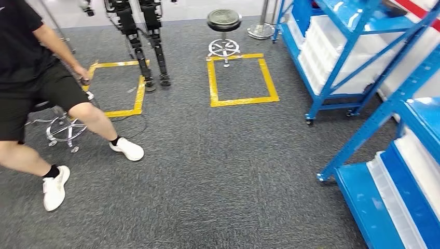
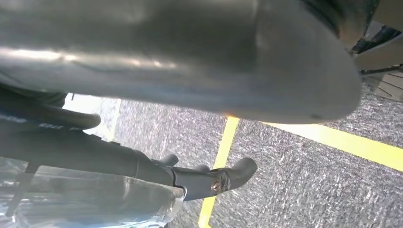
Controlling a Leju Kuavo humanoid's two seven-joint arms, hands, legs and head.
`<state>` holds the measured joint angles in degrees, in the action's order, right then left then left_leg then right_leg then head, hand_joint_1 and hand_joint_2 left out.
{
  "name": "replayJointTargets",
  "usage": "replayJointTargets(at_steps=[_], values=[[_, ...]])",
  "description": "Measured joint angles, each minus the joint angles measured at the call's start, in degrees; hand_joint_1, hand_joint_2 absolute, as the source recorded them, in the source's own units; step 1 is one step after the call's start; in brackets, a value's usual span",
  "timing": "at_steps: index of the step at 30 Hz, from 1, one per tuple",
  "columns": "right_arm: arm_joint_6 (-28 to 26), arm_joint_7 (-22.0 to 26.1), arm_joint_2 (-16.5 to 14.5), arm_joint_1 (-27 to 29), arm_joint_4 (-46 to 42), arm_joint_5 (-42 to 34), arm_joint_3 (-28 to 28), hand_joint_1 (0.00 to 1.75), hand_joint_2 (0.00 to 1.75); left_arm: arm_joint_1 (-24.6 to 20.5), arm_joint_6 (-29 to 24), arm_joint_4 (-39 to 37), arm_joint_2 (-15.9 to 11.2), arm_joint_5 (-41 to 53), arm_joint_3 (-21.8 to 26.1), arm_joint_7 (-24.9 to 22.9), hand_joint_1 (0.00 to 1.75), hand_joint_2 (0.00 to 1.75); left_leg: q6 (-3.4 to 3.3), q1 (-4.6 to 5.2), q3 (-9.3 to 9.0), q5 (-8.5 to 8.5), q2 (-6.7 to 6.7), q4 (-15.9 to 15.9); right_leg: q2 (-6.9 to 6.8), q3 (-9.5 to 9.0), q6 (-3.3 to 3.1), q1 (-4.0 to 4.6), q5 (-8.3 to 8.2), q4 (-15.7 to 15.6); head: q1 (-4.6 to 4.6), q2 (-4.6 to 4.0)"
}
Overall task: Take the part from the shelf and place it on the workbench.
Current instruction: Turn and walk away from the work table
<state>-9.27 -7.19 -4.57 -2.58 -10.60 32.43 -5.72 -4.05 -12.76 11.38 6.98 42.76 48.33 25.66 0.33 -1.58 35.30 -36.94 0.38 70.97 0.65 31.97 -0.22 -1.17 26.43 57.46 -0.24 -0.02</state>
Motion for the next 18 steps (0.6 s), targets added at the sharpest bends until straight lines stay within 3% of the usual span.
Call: replayJointTargets(at_steps=[1, 2, 4, 6, 8, 10, 11, 13, 14, 16, 17, 18], values=[[0.00, 0.01, -0.03, 0.02, 0.00, 0.03, 0.00, 0.00, 0.00, 0.12, -0.02, -0.02, 0.01, 0.00, 0.00, -0.04, 0.00, 0.00, -0.01, 0.00, 1.45, -0.70, -0.33, 2.70, 0.79, -0.01, -0.07, 0.17, 0.00, 0.02, 0.00, 0.00], [0.00, 0.02, -0.04, 0.06, 0.00, 0.04, 0.00, 0.00, 0.00, 0.19, -0.06, -0.02, 0.00, 0.01, 0.00, -0.09, 0.00, 0.00, -0.04, -0.02, 2.13, -0.28, -0.49, 3.61, 1.61, -0.06, -0.07, 0.29, 0.01, 0.07, 0.00, 0.00], [0.00, 0.02, -0.04, 0.09, 0.00, 0.04, 0.00, 0.00, 0.00, 0.19, -0.16, -0.03, -0.01, 0.09, 0.01, -0.16, 0.00, 0.00, -0.15, -0.18, 0.33, 3.59, -1.06, -1.24, 3.21, -0.21, -0.04, 0.33, 0.03, 0.25, 0.00, 0.00], [0.00, -0.01, -0.06, -0.02, 0.00, 0.03, 0.00, 0.00, 0.00, 0.17, -0.29, -0.04, 0.00, 0.27, 0.01, -0.29, 0.00, 0.00, -0.25, -0.45, -2.62, 7.07, -3.36, -8.43, 4.74, -0.01, 0.18, 0.54, 0.13, 0.65, -0.01, 0.01], [0.00, -0.13, -0.09, -0.09, 0.00, 0.03, 0.00, 0.00, 0.00, 0.13, -0.36, -0.05, 0.00, 0.46, 0.00, -0.48, 0.00, 0.00, -0.53, -0.32, -3.70, 7.88, -4.59, -11.33, 5.86, 0.61, 0.76, 0.74, 0.11, 0.84, -0.06, 0.01], [0.00, -0.29, -0.08, 0.07, 0.01, 0.03, 0.00, 0.00, 0.00, 0.02, -0.40, -0.06, 0.04, 0.59, 0.01, -0.64, 0.00, 0.00, -1.36, 0.02, -3.78, 8.14, -3.33, -11.67, 6.60, 1.24, 1.55, 0.64, -0.09, 0.72, -0.09, 0.01], [0.00, -0.35, -0.07, 0.18, 0.01, 0.03, -0.01, 0.00, 0.00, -0.04, -0.44, -0.05, 0.08, 0.65, 0.01, -0.70, 0.00, 0.00, -1.89, 0.09, -3.90, 8.38, -2.69, -11.99, 5.97, 1.64, 1.79, 0.62, 0.09, 1.13, -0.09, 0.01], [0.00, -0.42, -0.07, 0.18, 0.02, 0.05, 0.00, 0.00, 0.00, -0.05, -0.55, -0.04, 0.13, 0.75, 0.02, -0.87, 0.00, 0.00, -2.83, 0.06, -4.03, 8.87, -1.14, -12.59, 3.12, 3.65, 1.63, 0.64, 2.18, 5.09, -0.33, 0.00], [0.00, -0.43, -0.09, 0.10, 0.02, 0.07, 0.00, 0.00, 0.00, 0.01, -0.61, -0.04, 0.10, 0.78, 0.02, -0.95, 0.00, 0.00, -3.02, 0.23, -4.02, 8.92, -0.34, -12.68, 1.55, 5.46, 1.39, 0.56, 3.87, 8.64, -0.42, 0.00], [-0.01, -0.42, -0.13, -0.01, 0.02, 0.09, 0.00, 0.00, 0.00, 0.10, -0.69, -0.05, 0.07, 0.82, 0.02, -1.09, 0.00, 0.00, -3.15, 0.47, -3.91, 8.90, 1.39, -12.67, 0.31, 8.82, 1.37, 0.33, 6.49, 15.44, -0.52, 0.00], [0.00, -0.42, -0.14, 0.02, 0.03, 0.09, 0.00, 0.00, 0.00, 0.09, -0.71, -0.06, 0.06, 0.86, 0.02, -1.10, 0.00, 0.00, -3.13, 0.54, -3.88, 8.87, 2.16, -12.67, 0.09, 9.29, 1.69, 0.19, 6.65, 16.55, -0.51, 0.00], [0.00, -0.43, -0.14, 0.08, 0.03, 0.09, 0.00, 0.00, 0.00, 0.08, -0.71, -0.06, 0.07, 0.91, 0.02, -1.12, 0.00, 0.00, -3.07, 0.56, -3.88, 8.82, 2.83, -12.66, -0.17, 8.70, 2.14, 0.09, 6.08, 15.62, -0.54, 0.00]])
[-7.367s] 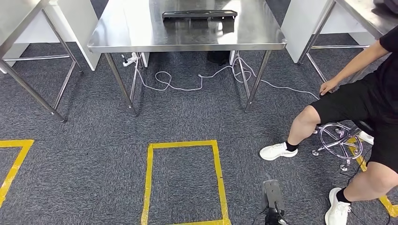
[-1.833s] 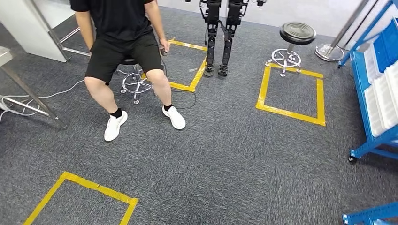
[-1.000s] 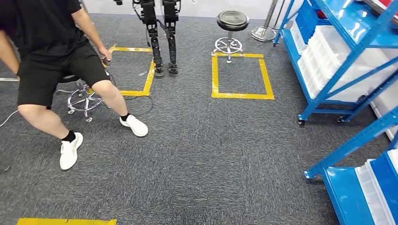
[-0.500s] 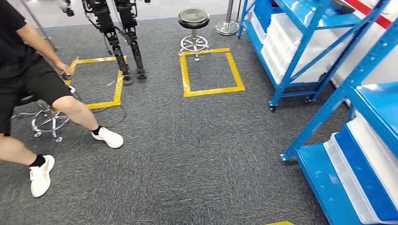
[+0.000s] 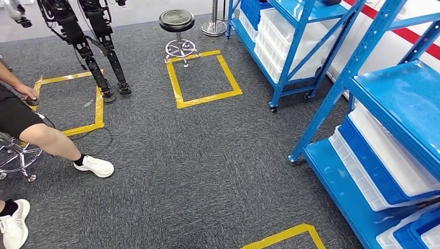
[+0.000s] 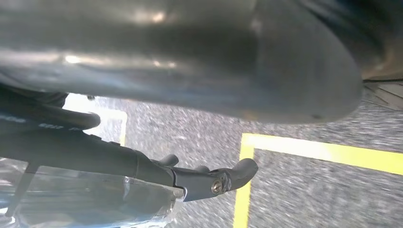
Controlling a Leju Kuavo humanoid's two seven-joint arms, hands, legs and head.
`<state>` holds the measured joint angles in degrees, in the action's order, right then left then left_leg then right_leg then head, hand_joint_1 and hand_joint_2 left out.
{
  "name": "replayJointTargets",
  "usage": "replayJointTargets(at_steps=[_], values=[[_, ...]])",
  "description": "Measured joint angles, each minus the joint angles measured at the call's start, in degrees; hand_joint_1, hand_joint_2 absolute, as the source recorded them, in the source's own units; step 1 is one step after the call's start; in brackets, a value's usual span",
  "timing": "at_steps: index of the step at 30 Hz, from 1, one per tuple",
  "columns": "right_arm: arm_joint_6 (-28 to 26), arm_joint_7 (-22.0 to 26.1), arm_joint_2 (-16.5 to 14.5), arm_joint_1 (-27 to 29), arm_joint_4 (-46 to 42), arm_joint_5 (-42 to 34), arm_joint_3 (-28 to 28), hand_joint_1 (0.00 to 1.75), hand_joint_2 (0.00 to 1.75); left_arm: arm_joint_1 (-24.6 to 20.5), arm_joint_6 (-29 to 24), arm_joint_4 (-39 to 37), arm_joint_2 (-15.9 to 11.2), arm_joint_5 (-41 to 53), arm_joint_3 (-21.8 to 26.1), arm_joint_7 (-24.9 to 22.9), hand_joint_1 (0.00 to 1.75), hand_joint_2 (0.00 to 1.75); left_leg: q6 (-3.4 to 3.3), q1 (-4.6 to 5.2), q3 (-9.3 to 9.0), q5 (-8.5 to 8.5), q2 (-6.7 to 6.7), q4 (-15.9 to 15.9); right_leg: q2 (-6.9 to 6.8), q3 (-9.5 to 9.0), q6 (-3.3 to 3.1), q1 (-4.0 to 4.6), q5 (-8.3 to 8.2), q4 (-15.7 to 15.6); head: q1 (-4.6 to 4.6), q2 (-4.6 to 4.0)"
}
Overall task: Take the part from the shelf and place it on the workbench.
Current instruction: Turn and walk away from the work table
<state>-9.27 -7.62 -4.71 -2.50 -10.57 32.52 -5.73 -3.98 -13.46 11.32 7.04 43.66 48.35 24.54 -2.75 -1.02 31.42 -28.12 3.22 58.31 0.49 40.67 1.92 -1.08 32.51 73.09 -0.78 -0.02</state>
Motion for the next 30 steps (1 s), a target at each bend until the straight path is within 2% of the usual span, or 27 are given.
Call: replayJointTargets(at_steps=[1, 3, 4, 5, 7, 8, 9, 11, 12, 13, 14, 15, 16, 17, 19, 20, 21, 22, 23, 24, 26, 27, 28, 29, 30], values=[[0.00, 0.00, 0.01, 0.05, 0.01, 0.00, 0.00, 0.00, 0.00, -0.01, 0.00, 0.00, 0.02, 0.04, 0.00, -0.01, 0.00, 0.00, 0.10, 0.00, -0.05, -0.06, 0.67, 0.00, -0.51, -1.76, 0.50, -0.09, -1.20, -3.12, 0.00, 0.00], [0.00, 0.00, -0.01, -0.05, 0.01, 0.01, 0.00, 0.00, 0.00, 0.01, -0.02, 0.01, 0.05, 0.06, 0.00, -0.02, 0.00, 0.00, 0.61, 0.13, -0.35, -0.39, 1.90, 0.07, -3.20, -6.07, 0.96, -0.02, -3.71, -10.93, -0.04, 0.01], [0.00, 0.01, -0.02, -0.18, 0.00, 0.02, 0.00, 0.00, 0.00, 0.02, -0.07, 0.01, 0.07, 0.08, 0.00, -0.03, 0.00, 0.00, 1.00, 0.24, -0.56, -0.62, 2.45, 0.11, -4.27, -7.61, 0.82, 0.15, -4.60, -13.60, 0.03, 0.01], [0.00, 0.01, -0.02, -0.26, 0.00, 0.04, 0.00, 0.00, 0.00, -0.02, -0.12, 0.01, 0.06, 0.10, 0.00, -0.07, 0.00, 0.00, 1.40, 0.34, -0.82, -0.84, 2.97, 0.11, -4.90, -8.13, 0.49, 0.40, -4.98, -14.74, 0.09, 0.01], [-0.01, 0.01, 0.02, -0.25, 0.01, 0.05, 0.00, 0.00, 0.00, -0.28, -0.20, 0.02, 0.13, 0.13, 0.00, -0.14, 0.00, 0.00, 2.15, 0.21, -1.45, -1.16, 3.99, -0.05, -3.86, -8.01, -0.27, 0.74, -5.23, -14.89, 0.20, 0.00], [-0.01, 0.01, 0.03, -0.19, 0.01, 0.05, 0.00, 0.00, 0.00, -0.44, -0.20, 0.02, 0.16, 0.14, 0.00, -0.18, 0.00, 0.00, 2.53, -0.01, -1.60, -1.53, 3.43, 0.22, -3.21, -8.09, -0.63, 0.49, -5.33, -15.01, 0.25, 0.00], [-0.01, -0.01, 0.04, -0.20, 0.01, 0.04, 0.00, 0.00, 0.00, -0.54, -0.20, 0.02, 0.20, 0.14, 0.00, -0.20, 0.00, 0.00, 2.82, -0.21, -1.33, -2.45, 2.09, 1.29, -2.55, -8.31, -1.10, 0.22, -5.46, -15.13, 0.30, 0.00], [0.01, -0.02, -0.01, -0.27, 0.01, 0.02, 0.00, 0.00, 0.00, -0.44, -0.17, 0.00, 0.22, 0.22, -0.01, -0.32, 0.00, 0.00, 3.11, -0.45, 0.87, -5.86, -1.62, 6.63, -1.29, -8.66, -2.08, -0.20, -5.74, -15.25, 0.45, 0.00], [0.02, -0.03, -0.05, -0.30, 0.01, -0.01, 0.00, 0.00, 0.00, -0.28, -0.17, -0.02, 0.23, 0.27, -0.02, -0.41, 0.00, 0.00, 3.07, -0.45, 2.62, -7.78, -2.65, 10.42, -0.57, -8.63, -2.42, -0.03, -5.79, -15.22, 0.47, 0.00], [0.03, -0.03, -0.09, -0.29, 0.01, -0.03, 0.00, 0.00, 0.00, -0.12, -0.16, -0.03, 0.24, 0.31, -0.02, -0.52, 0.00, 0.00, 3.04, -0.46, 4.28, -9.00, -3.08, 13.75, 0.25, -8.63, -2.59, 0.15, -5.82, -15.21, 0.48, 0.00], [0.04, -0.04, -0.10, -0.24, 0.01, -0.05, 0.00, 0.00, 0.00, -0.02, -0.18, -0.03, 0.23, 0.30, -0.02, -0.62, 0.00, 0.00, 3.00, -0.47, 5.37, -9.10, -3.24, 15.55, 1.14, -8.68, -2.59, 0.27, -5.82, -15.18, 0.48, 0.00], [0.05, -0.05, -0.10, -0.17, 0.01, -0.07, 0.00, 0.00, 0.00, 0.04, -0.20, -0.03, 0.23, 0.31, -0.02, -0.72, 0.00, 0.00, 2.96, -0.50, 5.62, -8.09, -3.35, 15.45, 2.07, -8.78, -2.59, 0.35, -5.81, -15.15, 0.49, 0.00], [0.05, -0.06, -0.09, -0.11, 0.01, -0.08, 0.00, 0.00, 0.00, 0.04, -0.22, -0.03, 0.24, 0.31, -0.02, -0.79, 0.00, 0.00, 2.91, -0.56, 4.91, -6.16, -3.51, 13.29, 2.90, -8.90, -2.57, 0.37, -5.80, -15.11, 0.49, 0.00], [0.06, -0.07, -0.11, -0.09, 0.01, -0.09, 0.00, 0.00, 0.00, 0.04, -0.23, -0.02, 0.23, 0.31, -0.02, -0.84, 0.00, 0.00, 2.83, -0.69, 3.42, -3.75, -4.19, 9.49, 3.73, -8.99, -2.55, 0.36, -5.79, -15.07, 0.49, 0.00], [0.07, -0.08, -0.17, -0.19, 0.01, -0.09, 0.00, 0.00, 0.00, 0.01, -0.24, -0.03, 0.23, 0.33, -0.03, -0.87, 0.00, 0.00, 2.72, -0.86, 0.89, -0.89, -6.13, 3.10, 5.06, -8.82, -2.21, 0.63, -5.75, -14.86, 0.48, 0.00], [0.07, -0.08, -0.21, -0.22, 0.01, -0.09, 0.00, 0.00, 0.00, -0.04, -0.24, -0.03, 0.23, 0.34, -0.03, -0.89, 0.00, 0.00, 2.58, -0.80, 0.29, -0.40, -6.77, 1.45, 5.63, -8.58, -1.90, 0.73, -5.80, -14.84, 0.46, 0.00], [0.07, -0.08, -0.21, -0.19, 0.01, -0.09, 0.00, 0.00, 0.00, -0.10, -0.24, -0.03, 0.23, 0.36, -0.03, -0.91, 0.00, 0.00, 2.36, -0.58, 0.22, -0.49, -6.77, 1.11, 6.10, -8.19, -1.46, 0.75, -5.89, -14.90, 0.47, 0.00], [0.07, -0.08, -0.20, -0.07, 0.01, -0.09, 0.00, 0.00, 0.00, -0.19, -0.24, -0.02, 0.25, 0.38, -0.03, -0.92, 0.00, 0.00, 1.96, -0.42, 0.20, -0.31, -6.14, 0.93, 6.59, -7.86, -1.01, 0.66, -6.04, -15.08, 0.45, 0.00], [0.07, -0.08, -0.15, 0.06, 0.01, -0.09, 0.00, 0.00, 0.00, -0.27, -0.24, -0.02, 0.32, 0.38, -0.02, -0.93, 0.00, 0.00, 1.48, -0.35, 0.09, -0.05, -5.54, 0.59, 6.45, -7.60, -0.66, 0.61, -6.03, -14.92, 0.46, 0.00], [0.07, -0.09, -0.11, 0.13, 0.01, -0.08, 0.00, 0.00, 0.00, -0.30, -0.25, -0.01, 0.39, 0.38, -0.02, -0.92, 0.00, 0.00, 0.95, -0.36, -0.06, 0.24, -4.91, 0.15, 5.51, -7.09, -0.47, 0.62, -5.61, -14.17, 0.38, 0.00], [0.07, -0.10, -0.05, 0.06, 0.01, -0.07, 0.00, 0.00, 0.00, -0.24, -0.28, 0.00, 0.48, 0.38, -0.01, -0.92, 0.00, 0.00, 0.19, -0.41, -0.20, 0.68, -3.35, -0.55, 2.45, -4.71, -0.73, 0.65, -3.03, -9.30, 0.06, 0.00], [0.07, -0.10, -0.05, -0.01, 0.01, -0.07, 0.00, 0.00, 0.00, -0.16, -0.30, 0.00, 0.47, 0.38, -0.01, -0.92, 0.00, 0.00, 0.03, -0.31, -0.16, 0.72, -2.56, -0.65, 1.24, -2.76, -0.90, 0.59, -1.26, -5.56, -0.09, 0.00], [0.07, -0.10, -0.05, -0.05, 0.01, -0.07, 0.00, 0.00, 0.00, -0.11, -0.31, 0.00, 0.46, 0.38, 0.00, -0.92, 0.00, 0.00, -0.01, -0.21, -0.08, 0.72, -1.70, -0.64, 0.67, -0.92, -0.91, 0.46, 0.24, -1.86, -0.14, 0.00], [0.07, -0.10, -0.05, -0.04, 0.01, -0.07, 0.00, 0.00, 0.00, -0.09, -0.31, 0.00, 0.47, 0.38, 0.00, -0.92, 0.00, 0.00, 0.01, -0.14, -0.01, 0.70, -0.90, -0.63, 0.38, 0.19, -0.68, 0.32, 1.02, 0.57, -0.13, 0.00], [0.07, -0.10, -0.04, 0.04, 0.01, -0.07, 0.00, 0.00, 0.00, -0.09, -0.30, 0.00, 0.48, 0.39, 0.00, -0.92, 0.00, 0.00, 0.05, -0.11, 0.02, 0.67, -0.16, -0.62, 0.18, 0.21, -0.23, 0.16, 0.91, 0.89, -0.14, 0.00]])
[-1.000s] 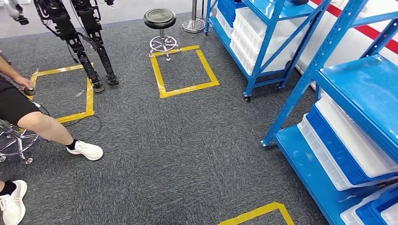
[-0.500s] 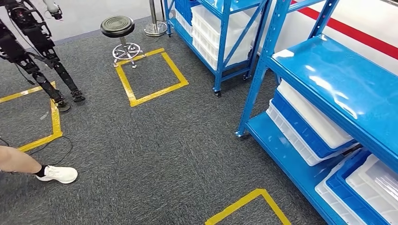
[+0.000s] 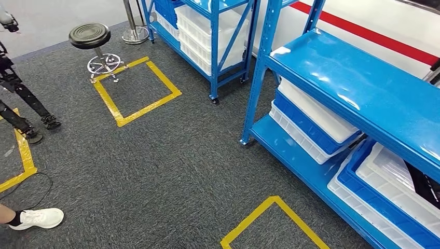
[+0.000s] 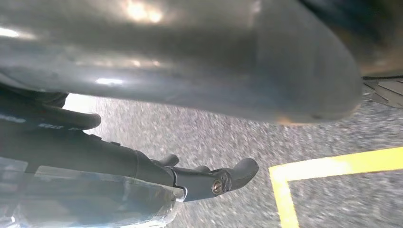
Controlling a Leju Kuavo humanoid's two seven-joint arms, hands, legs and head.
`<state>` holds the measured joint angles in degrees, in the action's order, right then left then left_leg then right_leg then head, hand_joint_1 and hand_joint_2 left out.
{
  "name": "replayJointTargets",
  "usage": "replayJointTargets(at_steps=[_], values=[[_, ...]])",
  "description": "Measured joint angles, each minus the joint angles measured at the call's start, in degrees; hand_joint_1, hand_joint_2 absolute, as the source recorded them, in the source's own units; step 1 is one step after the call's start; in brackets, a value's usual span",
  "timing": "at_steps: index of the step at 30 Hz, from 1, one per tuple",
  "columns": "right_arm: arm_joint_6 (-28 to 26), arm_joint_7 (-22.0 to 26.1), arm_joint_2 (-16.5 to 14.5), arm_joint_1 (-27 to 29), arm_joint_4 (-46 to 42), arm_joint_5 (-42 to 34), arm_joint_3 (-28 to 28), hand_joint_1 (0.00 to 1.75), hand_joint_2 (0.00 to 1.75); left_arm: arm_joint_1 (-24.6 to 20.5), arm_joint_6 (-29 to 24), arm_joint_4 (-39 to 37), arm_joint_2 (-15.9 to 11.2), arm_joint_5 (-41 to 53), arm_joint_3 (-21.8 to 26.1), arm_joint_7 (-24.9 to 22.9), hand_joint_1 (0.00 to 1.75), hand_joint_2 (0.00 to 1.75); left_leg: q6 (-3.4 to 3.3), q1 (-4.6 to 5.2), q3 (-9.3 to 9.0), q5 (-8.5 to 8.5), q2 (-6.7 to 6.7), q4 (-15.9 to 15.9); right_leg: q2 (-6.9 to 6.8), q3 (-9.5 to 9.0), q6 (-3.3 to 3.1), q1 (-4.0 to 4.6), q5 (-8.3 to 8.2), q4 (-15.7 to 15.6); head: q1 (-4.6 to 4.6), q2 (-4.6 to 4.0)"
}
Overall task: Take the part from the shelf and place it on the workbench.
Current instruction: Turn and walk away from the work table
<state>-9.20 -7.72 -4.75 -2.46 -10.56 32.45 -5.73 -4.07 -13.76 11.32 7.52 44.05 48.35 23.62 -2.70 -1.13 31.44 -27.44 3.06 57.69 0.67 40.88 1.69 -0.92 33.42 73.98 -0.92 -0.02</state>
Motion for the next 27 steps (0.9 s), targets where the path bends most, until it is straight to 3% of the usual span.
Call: replayJointTargets(at_steps=[2, 4, 6, 7, 9, 10, 12, 13, 15, 16, 17, 18, 20, 22, 24, 25, 27], values=[[0.00, -0.01, 0.03, 0.16, 0.00, 0.00, 0.00, 0.00, 0.00, -0.01, 0.01, 0.00, 0.00, 0.00, 0.00, 0.00, 0.00, 0.00, 0.13, -0.05, -0.03, -0.08, 1.06, 0.03, -0.44, -2.03, 0.95, -0.25, -1.55, -3.46, -0.03, 0.00], [0.00, -0.02, 0.04, 0.12, 0.00, 0.01, 0.00, 0.00, 0.00, -0.01, 0.02, 0.00, 0.02, -0.01, 0.00, 0.00, 0.00, 0.00, 0.54, 0.04, -0.29, -0.31, 1.96, 0.13, -2.99, -5.93, 1.54, -0.46, -3.79, -10.51, -0.07, 0.00], [0.00, -0.02, 0.04, -0.11, 0.00, 0.03, 0.00, 0.00, 0.00, 0.05, 0.01, 0.00, 0.02, -0.01, 0.00, -0.01, 0.00, 0.00, 1.35, 0.32, -0.82, -0.82, 3.09, 0.23, -5.62, -8.67, 1.26, -0.22, -5.37, -15.57, 0.02, 0.00], [0.00, -0.02, 0.03, -0.19, 0.00, 0.08, 0.00, 0.00, 0.00, 0.03, 0.00, 0.00, 0.01, -0.01, 0.00, -0.01, 0.00, 0.00, 1.76, 0.40, -1.15, -1.07, 3.68, 0.22, -5.89, -8.84, 0.79, 0.00, -5.55, -16.06, 0.05, 0.00], [0.03, -0.05, 0.07, -0.20, 0.00, 0.24, 0.00, 0.00, 0.00, -0.17, -0.01, 0.00, 0.01, -0.01, 0.00, -0.01, 0.00, 0.00, 2.58, 0.09, -1.80, -1.48, 4.63, 0.18, -4.33, -8.91, -0.19, -0.06, -5.71, -16.13, 0.23, 0.00], [0.05, -0.11, 0.09, -0.20, 0.00, 0.33, 0.00, 0.00, 0.00, -0.29, -0.01, 0.00, 0.02, -0.01, 0.00, -0.01, 0.00, 0.00, 2.93, -0.18, -1.85, -2.04, 3.90, 0.70, -3.58, -9.09, -0.59, -0.26, -5.79, -16.21, 0.28, 0.00], [0.10, -0.33, 0.11, -0.25, 0.00, 0.47, -0.01, 0.00, 0.00, -0.34, 0.00, -0.01, 0.03, 0.01, -0.02, -0.02, 0.00, 0.00, 3.32, -0.56, -0.38, -4.83, 0.60, 4.66, -2.12, -9.44, -1.52, -0.65, -6.09, -16.33, 0.52, 0.01], [0.13, -0.42, 0.09, -0.29, 0.00, 0.51, -0.01, 0.00, 0.00, -0.23, 0.00, -0.01, 0.03, 0.02, -0.02, -0.05, 0.00, 0.00, 3.34, -0.58, 1.19, -6.81, -1.23, 8.19, -1.38, -9.40, -1.78, -0.44, -6.14, -16.29, 0.62, 0.01], [0.16, -0.49, 0.04, -0.30, 0.00, 0.60, 0.00, 0.00, 0.00, 0.06, 0.00, -0.02, 0.03, 0.06, -0.03, -0.15, 0.00, 0.00, 3.28, -0.56, 4.59, -9.32, -2.78, 14.83, 0.36, -9.43, -2.06, -0.05, -6.15, -16.23, 0.66, 0.00], [0.18, -0.51, 0.03, -0.27, 0.00, 0.63, 0.00, 0.00, 0.00, 0.15, -0.01, -0.02, 0.03, 0.06, -0.02, -0.20, 0.00, 0.00, 3.22, -0.56, 5.51, -9.02, -3.04, 16.03, 1.28, -9.52, -2.08, 0.11, -6.13, -16.20, 0.66, 0.00], [0.19, -0.54, 0.06, -0.24, 0.00, 0.67, 0.00, 0.00, 0.00, 0.17, -0.02, -0.01, 0.02, 0.07, -0.02, -0.24, 0.00, 0.00, 3.10, -0.56, 5.48, -7.55, -3.21, 15.10, 2.17, -9.65, -2.09, 0.21, -6.11, -16.17, 0.66, 0.00], [0.19, -0.56, 0.08, -0.22, 0.00, 0.70, 0.00, 0.00, 0.00, 0.16, -0.02, -0.01, 0.02, 0.08, -0.02, -0.26, 0.00, 0.00, 2.91, -0.57, 4.48, -5.21, -3.50, 12.11, 3.03, -9.83, -2.09, 0.26, -6.08, -16.15, 0.67, 0.00], [0.20, -0.57, 0.07, -0.26, 0.00, 0.77, 0.00, 0.00, 0.00, 0.11, -0.03, -0.01, 0.02, 0.10, -0.02, -0.28, 0.00, 0.00, 2.53, -0.64, 1.57, -1.49, -5.69, 4.82, 4.54, -9.93, -2.01, 0.33, -6.04, -16.08, 0.63, 0.00], [0.20, -0.58, 0.06, -0.36, 0.00, 0.83, 0.00, 0.00, 0.00, 0.05, -0.04, -0.01, 0.02, 0.14, -0.02, -0.32, 0.00, 0.00, 2.32, -0.50, 0.31, -0.59, -7.48, 1.42, 5.74, -9.39, -1.57, 0.36, -6.08, -15.96, 0.60, 0.01], [0.20, -0.58, 0.05, -0.25, 0.00, 0.84, 0.00, 0.00, 0.00, 0.00, -0.08, -0.01, 0.04, 0.26, -0.02, -0.40, 0.00, 0.00, 1.90, -0.12, 0.33, -0.53, -6.86, 1.14, 6.77, -8.62, -0.74, 0.22, -6.25, -16.07, 0.61, 0.01], [0.21, -0.58, 0.05, -0.13, 0.01, 0.84, 0.00, 0.00, 0.00, -0.03, -0.11, 0.01, 0.06, 0.34, -0.01, -0.45, 0.00, 0.00, 1.49, -0.09, 0.17, -0.31, -6.20, 0.79, 6.45, -8.39, -0.41, 0.13, -6.21, -15.83, 0.59, 0.00], [0.22, -0.60, 0.09, -0.09, 0.01, 0.83, 0.00, 0.00, 0.00, -0.05, -0.17, 0.02, 0.11, 0.49, 0.00, -0.54, 0.00, 0.00, 0.64, -0.25, -0.19, 0.16, -4.76, -0.06, 3.80, -6.92, -0.28, 0.28, -4.83, -13.16, 0.38, 0.01]])
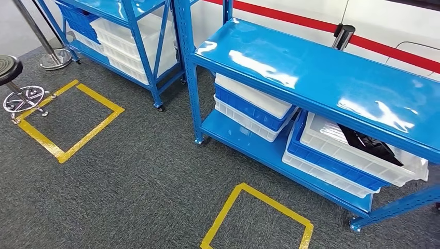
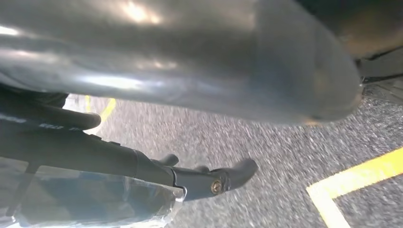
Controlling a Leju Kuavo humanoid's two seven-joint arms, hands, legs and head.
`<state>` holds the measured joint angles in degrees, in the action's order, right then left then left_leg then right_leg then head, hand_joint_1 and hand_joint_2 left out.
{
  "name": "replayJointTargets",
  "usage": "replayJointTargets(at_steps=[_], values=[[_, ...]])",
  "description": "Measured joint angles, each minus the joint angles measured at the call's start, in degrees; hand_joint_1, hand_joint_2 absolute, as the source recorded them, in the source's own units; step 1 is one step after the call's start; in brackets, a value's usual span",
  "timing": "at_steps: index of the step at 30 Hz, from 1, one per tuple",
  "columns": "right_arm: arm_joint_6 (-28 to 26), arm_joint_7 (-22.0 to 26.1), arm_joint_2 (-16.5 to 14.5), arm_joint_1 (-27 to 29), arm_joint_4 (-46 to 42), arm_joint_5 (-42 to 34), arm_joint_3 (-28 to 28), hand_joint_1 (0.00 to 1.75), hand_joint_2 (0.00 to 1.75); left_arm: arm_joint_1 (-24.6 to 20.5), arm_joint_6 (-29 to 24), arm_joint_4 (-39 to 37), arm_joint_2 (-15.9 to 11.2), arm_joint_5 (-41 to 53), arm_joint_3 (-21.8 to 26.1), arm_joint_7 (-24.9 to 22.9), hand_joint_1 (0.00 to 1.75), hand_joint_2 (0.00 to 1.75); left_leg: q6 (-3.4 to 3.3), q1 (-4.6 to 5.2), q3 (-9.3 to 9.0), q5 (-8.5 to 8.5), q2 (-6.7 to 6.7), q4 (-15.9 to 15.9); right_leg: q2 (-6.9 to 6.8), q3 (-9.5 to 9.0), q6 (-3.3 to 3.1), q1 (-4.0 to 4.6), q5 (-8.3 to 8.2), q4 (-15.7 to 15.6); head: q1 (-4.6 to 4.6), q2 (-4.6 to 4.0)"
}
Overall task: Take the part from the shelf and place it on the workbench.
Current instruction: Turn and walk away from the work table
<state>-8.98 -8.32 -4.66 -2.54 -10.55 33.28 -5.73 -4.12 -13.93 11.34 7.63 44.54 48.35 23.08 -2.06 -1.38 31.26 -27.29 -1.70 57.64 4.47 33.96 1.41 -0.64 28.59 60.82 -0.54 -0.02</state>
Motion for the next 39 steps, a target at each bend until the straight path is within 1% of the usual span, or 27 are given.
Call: replayJointTargets(at_steps=[2, 3, 4, 5, 7, 8, 10, 11, 12, 13, 15, 17, 18, 19, 20, 21, 22, 24, 26, 28, 30, 32, 34, 35, 36, 37, 39], values=[[0.00, -0.01, 0.01, -0.18, -0.01, -0.01, 0.00, 0.00, 0.00, 0.09, -0.04, -0.01, 0.02, 0.14, 0.00, -0.30, 0.00, 0.00, -0.41, 0.05, -0.11, 0.14, 1.66, -0.34, -2.92, 3.47, -0.38, -0.09, 3.11, 6.68, -0.28, 0.00], [-0.01, -0.02, 0.00, -0.24, -0.01, -0.02, 0.00, 0.00, 0.00, 0.11, -0.06, -0.01, 0.02, 0.20, 0.00, -0.50, 0.00, 0.00, -0.48, 0.10, -0.08, 0.13, 2.57, -0.32, -3.39, 5.25, -0.36, -0.24, 4.40, 10.09, -0.38, 0.00], [-0.01, -0.03, -0.01, -0.23, -0.01, -0.02, 0.00, 0.00, 0.00, 0.13, -0.07, -0.02, 0.02, 0.24, 0.00, -0.66, 0.00, 0.00, -0.45, 0.14, -0.04, 0.10, 3.47, -0.31, -3.66, 6.22, -0.08, -0.40, 4.93, 12.08, -0.40, -0.01], [-0.01, -0.07, 0.00, -0.15, 0.00, -0.02, 0.00, 0.00, 0.00, 0.13, -0.08, -0.02, 0.03, 0.26, 0.00, -0.75, 0.00, 0.00, -0.39, 0.13, -0.03, 0.05, 4.26, -0.30, -3.93, 6.01, 0.44, -0.59, 4.55, 11.85, -0.40, -0.01], [0.00, -0.15, 0.04, 0.01, 0.01, -0.02, 0.00, 0.00, 0.00, 0.12, -0.08, -0.02, 0.06, 0.28, 0.00, -0.83, 0.00, 0.00, -0.03, -0.02, -0.21, -0.12, 5.64, -0.24, -5.20, 2.19, 1.69, -0.97, 1.88, 5.15, -0.42, 0.00], [0.00, -0.18, 0.00, -0.01, 0.00, -0.02, 0.00, 0.00, 0.00, 0.11, -0.09, -0.01, 0.05, 0.29, 0.00, -0.88, 0.00, 0.00, 0.33, 0.06, -0.37, -0.30, 6.23, -0.19, -6.52, 0.14, 1.97, -1.02, 0.56, 1.33, -0.47, 0.00], [0.00, -0.19, -0.04, -0.18, -0.01, -0.02, -0.01, 0.00, 0.00, 0.07, -0.17, 0.01, 0.02, 0.37, 0.00, -1.01, 0.00, 0.00, 1.24, 0.23, -0.81, -0.72, 7.28, -0.09, -8.25, -2.03, 1.65, -0.67, -0.87, -2.83, -0.44, 0.00], [0.00, -0.19, -0.07, -0.21, -0.01, -0.02, -0.01, 0.00, 0.00, -0.02, -0.22, 0.01, 0.00, 0.43, 0.00, -1.11, 0.00, 0.00, 1.67, 0.31, -1.11, -0.91, 7.77, -0.14, -8.33, -1.92, 1.20, -0.41, -0.99, -2.97, -0.41, 0.00], [0.00, -0.18, -0.03, -0.19, -0.01, -0.02, -0.01, 0.00, 0.00, -0.15, -0.26, 0.01, 0.01, 0.48, 0.00, -1.20, 0.00, 0.00, 2.03, 0.22, -1.41, -1.06, 8.27, -0.21, -7.70, -1.89, 0.82, -0.29, -1.05, -3.03, -0.35, 0.00], [-0.01, -0.18, -0.04, -0.13, -0.01, -0.01, -0.01, 0.00, 0.00, -0.30, -0.29, 0.01, 0.02, 0.50, 0.00, -1.28, 0.00, 0.00, 2.39, 0.00, -1.64, -1.28, 8.32, -0.13, -7.06, -1.93, 0.42, -0.64, -1.11, -3.10, -0.27, 0.00], [-0.01, -0.18, -0.08, -0.14, -0.01, 0.00, -0.01, 0.00, 0.00, -0.47, -0.35, 0.00, 0.03, 0.55, -0.01, -1.39, 0.00, 0.00, 2.89, -0.42, -0.91, -3.33, 6.22, 2.32, -5.88, -2.24, -0.49, -1.13, -1.36, -3.26, -0.12, 0.00], [0.05, -0.19, -0.15, -0.16, -0.01, 0.02, -0.01, 0.00, 0.00, -0.32, -0.39, -0.01, 0.04, 0.60, -0.03, -1.44, 0.00, 0.00, 3.03, -0.57, 2.12, -7.40, 3.06, 9.30, -4.65, -2.24, -1.29, -1.01, -1.62, -3.26, 0.03, -0.01], [0.11, -0.19, -0.18, -0.14, -0.01, 0.05, -0.01, 0.00, 0.00, -0.18, -0.42, -0.01, 0.05, 0.61, -0.03, -1.45, 0.00, 0.00, 3.01, -0.56, 3.96, -9.05, 2.26, 13.18, -3.93, -2.19, -1.51, -0.81, -1.70, -3.23, 0.07, -0.01], [0.18, -0.21, -0.21, -0.10, -0.01, 0.09, -0.02, 0.00, 0.00, -0.05, -0.45, -0.02, 0.04, 0.61, -0.03, -1.47, 0.00, 0.00, 2.99, -0.55, 5.31, -9.61, 1.91, 15.73, -3.15, -2.20, -1.55, -0.65, -1.72, -3.21, 0.07, -0.01], [0.26, -0.22, -0.22, -0.07, 0.00, 0.14, -0.01, 0.00, 0.00, 0.03, -0.49, -0.02, 0.04, 0.62, -0.02, -1.49, 0.00, 0.00, 2.92, -0.55, 5.83, -8.92, 1.76, 16.24, -2.33, -2.26, -1.55, -0.55, -1.72, -3.18, 0.07, -0.01], [0.33, -0.24, -0.22, -0.06, 0.00, 0.19, -0.02, 0.00, 0.00, 0.07, -0.51, -0.02, 0.04, 0.64, -0.02, -1.51, 0.00, 0.00, 2.77, -0.55, 5.39, -7.17, 1.56, 14.58, -1.49, -2.37, -1.54, -0.49, -1.71, -3.17, 0.07, -0.01], [0.40, -0.25, -0.23, -0.06, 0.00, 0.23, -0.02, 0.00, 0.00, 0.08, -0.54, -0.01, 0.04, 0.67, -0.02, -1.55, 0.00, 0.00, 2.54, -0.56, 4.18, -4.87, 0.94, 11.28, -0.69, -2.48, -1.52, -0.47, -1.71, -3.15, 0.08, -0.01], [0.52, -0.21, -0.37, -0.17, -0.01, 0.33, -0.02, 0.00, 0.00, 0.10, -0.61, -0.01, -0.01, 0.72, -0.02, -1.64, 0.00, 0.00, 1.95, -0.58, 1.48, -1.42, -1.96, 4.11, 0.75, -2.41, -1.34, -0.30, -1.66, -3.02, 0.07, -0.01], [0.62, -0.08, -0.49, -0.26, -0.01, 0.46, -0.01, 0.00, 0.00, 0.10, -0.72, 0.00, -0.05, 0.67, -0.02, -1.75, 0.00, 0.00, 1.55, -0.32, 0.41, -0.73, -3.48, 1.09, 1.96, -1.81, -0.71, -0.27, -1.72, -2.95, 0.08, -0.01], [0.67, 0.08, -0.47, -0.11, 0.00, 0.48, -0.01, 0.00, 0.00, -0.01, -0.74, 0.00, 0.00, 0.42, -0.01, -1.80, 0.00, 0.00, 1.00, -0.08, 0.12, -0.51, -2.18, 0.47, 2.75, -1.25, 0.16, -0.38, -1.89, -3.01, 0.10, 0.00], [0.61, 0.21, -0.37, -0.03, 0.00, 0.08, -0.07, 0.00, 0.00, -0.07, -0.59, 0.00, 0.10, 0.13, 0.07, -1.78, 0.00, 0.00, 0.24, -0.17, -0.30, 0.00, -0.80, -0.37, 0.77, -0.37, 0.42, -0.26, -1.08, -1.49, -0.01, 0.00], [0.36, 0.48, -0.22, -0.23, -0.01, -0.70, -0.34, 0.00, 0.00, 0.06, -0.09, 0.01, 0.10, 0.37, 0.15, -1.84, 0.00, 0.00, -0.18, -0.15, -0.46, 0.19, 0.83, -0.76, -2.34, 2.42, -0.04, -0.20, 1.77, 3.97, -0.27, -0.01], [0.04, 1.01, 0.02, -0.39, -0.01, -1.43, -0.90, 0.00, 0.00, 0.12, 0.71, 0.01, 0.04, 1.08, 0.16, -1.92, 0.00, 0.00, -0.31, -0.05, -0.36, 0.15, 2.65, -0.75, -3.50, 5.85, -0.09, -0.38, 4.64, 10.81, -0.41, -0.01], [-0.05, 1.24, 0.20, -0.39, -0.01, -1.78, -1.21, 0.00, 0.00, 0.07, 1.16, 0.01, 0.04, 1.36, 0.15, -1.86, 0.00, 0.00, -0.27, -0.02, -0.33, 0.10, 3.49, -0.72, -3.72, 6.51, 0.25, -0.52, 5.02, 12.37, -0.40, -0.01], [-0.10, 1.44, 0.38, -0.38, -0.01, -2.17, -1.51, 0.00, 0.00, -0.02, 1.67, 0.01, 0.04, 1.55, 0.14, -1.70, 0.00, 0.00, -0.17, -0.05, -0.34, 0.04, 4.23, -0.69, -3.96, 5.94, 0.80, -0.67, 4.46, 11.63, -0.43, -0.01], [-0.10, 1.63, 0.61, -0.43, -0.01, -2.65, -1.87, 0.00, 0.00, -0.14, 2.13, 0.01, 0.04, 1.62, 0.13, -1.47, 0.00, 0.00, -0.01, -0.08, -0.42, -0.06, 4.91, -0.66, -4.49, 4.20, 1.43, -0.83, 3.19, 8.67, -0.46, -0.01], [-0.06, 2.05, 0.93, -0.83, -0.01, -3.57, -2.73, 0.00, 0.00, -0.57, 2.82, 0.02, -0.02, 1.52, 0.13, -1.06, 0.00, 0.00, 0.61, 0.08, -0.70, -0.44, 6.17, -0.47, -7.23, -0.26, 2.16, -0.89, 0.44, 0.73, -0.60, -0.01]])
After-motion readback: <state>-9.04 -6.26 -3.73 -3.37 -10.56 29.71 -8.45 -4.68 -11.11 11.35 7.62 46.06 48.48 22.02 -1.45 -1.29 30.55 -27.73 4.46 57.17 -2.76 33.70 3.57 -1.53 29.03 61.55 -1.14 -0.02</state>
